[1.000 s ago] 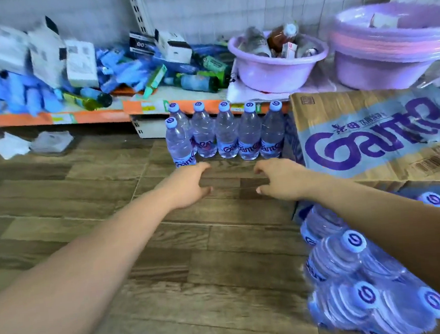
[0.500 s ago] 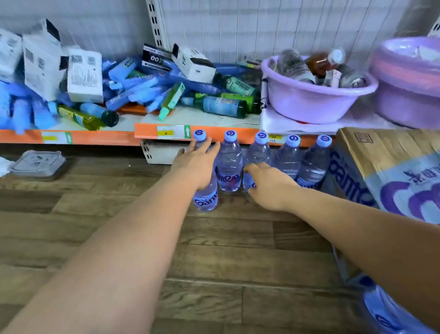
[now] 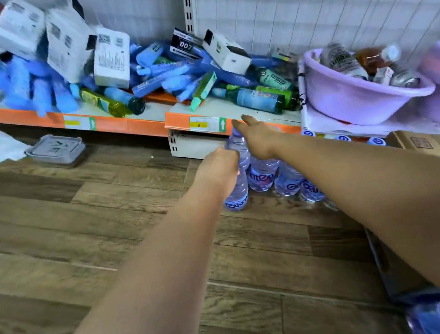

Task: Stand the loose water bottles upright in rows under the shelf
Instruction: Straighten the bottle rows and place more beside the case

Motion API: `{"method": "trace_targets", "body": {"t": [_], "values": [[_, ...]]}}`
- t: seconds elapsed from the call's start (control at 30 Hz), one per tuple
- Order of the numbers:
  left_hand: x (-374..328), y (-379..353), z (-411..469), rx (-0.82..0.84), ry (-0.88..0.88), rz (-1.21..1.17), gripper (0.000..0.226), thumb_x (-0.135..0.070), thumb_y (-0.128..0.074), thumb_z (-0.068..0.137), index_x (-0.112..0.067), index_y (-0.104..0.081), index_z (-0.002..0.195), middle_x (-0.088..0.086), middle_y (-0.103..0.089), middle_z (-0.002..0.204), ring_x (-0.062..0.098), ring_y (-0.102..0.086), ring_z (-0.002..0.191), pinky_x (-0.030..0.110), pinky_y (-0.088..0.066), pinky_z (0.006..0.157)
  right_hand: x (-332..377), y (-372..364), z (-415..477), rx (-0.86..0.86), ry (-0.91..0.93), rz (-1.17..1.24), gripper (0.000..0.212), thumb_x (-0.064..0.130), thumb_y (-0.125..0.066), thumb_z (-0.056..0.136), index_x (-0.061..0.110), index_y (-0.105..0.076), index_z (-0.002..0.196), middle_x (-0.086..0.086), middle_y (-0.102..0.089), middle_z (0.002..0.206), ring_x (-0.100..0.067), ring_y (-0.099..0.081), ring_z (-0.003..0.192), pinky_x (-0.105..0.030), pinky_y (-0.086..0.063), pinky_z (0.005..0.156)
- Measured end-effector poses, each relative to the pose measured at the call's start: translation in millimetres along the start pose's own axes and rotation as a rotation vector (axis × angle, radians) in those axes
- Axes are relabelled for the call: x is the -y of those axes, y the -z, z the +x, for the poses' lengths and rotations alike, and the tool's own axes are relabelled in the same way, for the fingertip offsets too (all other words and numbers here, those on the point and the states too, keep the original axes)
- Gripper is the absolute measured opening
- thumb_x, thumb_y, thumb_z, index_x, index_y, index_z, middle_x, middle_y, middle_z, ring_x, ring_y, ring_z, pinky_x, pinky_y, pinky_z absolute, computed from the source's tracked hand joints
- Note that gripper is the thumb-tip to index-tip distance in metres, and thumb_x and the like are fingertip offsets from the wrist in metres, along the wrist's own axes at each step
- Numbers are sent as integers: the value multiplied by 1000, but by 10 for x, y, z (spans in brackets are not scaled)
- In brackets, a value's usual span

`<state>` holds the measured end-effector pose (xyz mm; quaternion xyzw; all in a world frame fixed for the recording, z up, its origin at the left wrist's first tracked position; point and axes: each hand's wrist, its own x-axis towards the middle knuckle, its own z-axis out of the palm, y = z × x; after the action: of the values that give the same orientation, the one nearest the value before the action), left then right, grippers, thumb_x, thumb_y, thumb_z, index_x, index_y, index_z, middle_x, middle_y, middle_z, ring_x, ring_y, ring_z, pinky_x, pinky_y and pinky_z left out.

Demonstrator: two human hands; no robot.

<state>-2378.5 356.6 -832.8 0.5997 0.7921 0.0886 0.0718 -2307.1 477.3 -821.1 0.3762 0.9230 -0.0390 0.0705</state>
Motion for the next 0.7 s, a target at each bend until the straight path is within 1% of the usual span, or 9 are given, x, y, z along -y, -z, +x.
{"method": "trace_targets", "body": {"t": [0.07,0.13,0.17,0.23,0.3,0.4,0.5,0.63,0.7], "values": [[-56,-5,-21,-7,-14,6,27,-13,-49,94,-4,-56,119,22,-58,121,37,-56,113,38,-45,90,10,-35,88,8,-12,-3,70,3,-49,92,14,-13,152,-16,-17,155,-39,-38,134,-40,-40,103],[-130,-29,-20,-31,-36,5,29,-9,-47,94,-6,-56,122,19,-59,122,35,-58,113,38,-45,89,42,-69,134,-47,-25,50,55,8,-52,92,9,-30,142,-19,-34,139,-41,-49,120,-40,-44,91],[-167,-38,-21,-51,-46,11,31,-6,-46,93,-7,-56,123,18,-59,123,35,-58,112,38,-46,88,59,-72,137,-86,-27,77,47,11,-54,92,7,-36,136,-20,-39,132,-41,-51,115,-39,-44,86],[-210,-42,-27,-66,-58,37,32,-3,-45,92,-5,-54,123,18,-57,124,36,-58,112,39,-45,88,76,-87,118,-132,-23,112,41,18,-57,91,4,-43,126,-22,-45,125,-40,-52,111,-39,-43,84],[-167,-37,-4,-56,-59,65,31,-3,-45,92,-4,-53,122,17,-58,122,36,-58,111,39,-44,87,84,-124,76,-157,-16,148,37,18,-57,91,3,-46,123,-23,-47,124,-38,-52,111,-38,-43,87],[-86,-32,31,-33,-76,109,27,-11,-51,90,-8,-55,117,18,-62,114,37,-59,107,38,-44,82,77,-201,-3,-213,-23,189,30,7,-56,89,4,-51,118,-21,-49,122,-35,-54,109,-37,-43,85],[-77,-12,-34,-2,-65,94,26,-16,-53,87,-10,-60,111,18,-64,109,37,-59,106,38,-45,82,61,-252,-156,-203,-35,209,28,11,-57,88,5,-57,116,-20,-52,121,-34,-55,108,-35,-43,85],[-22,-1,-309,43,-57,73,14,-9,-54,84,-9,-62,95,19,-65,103,38,-60,102,33,-40,72,37,-319,-432,-217,-93,278,29,12,-56,87,4,-59,114,-21,-53,120,-33,-54,108,-33,-44,86],[67,-62,-488,62,-62,95,12,-5,-52,84,-7,-60,94,19,-63,103,38,-60,101,33,-39,70,68,-319,-556,-218,-76,283,30,10,-56,85,4,-60,114,-21,-52,121,-33,-53,109,-33,-44,87]]}}
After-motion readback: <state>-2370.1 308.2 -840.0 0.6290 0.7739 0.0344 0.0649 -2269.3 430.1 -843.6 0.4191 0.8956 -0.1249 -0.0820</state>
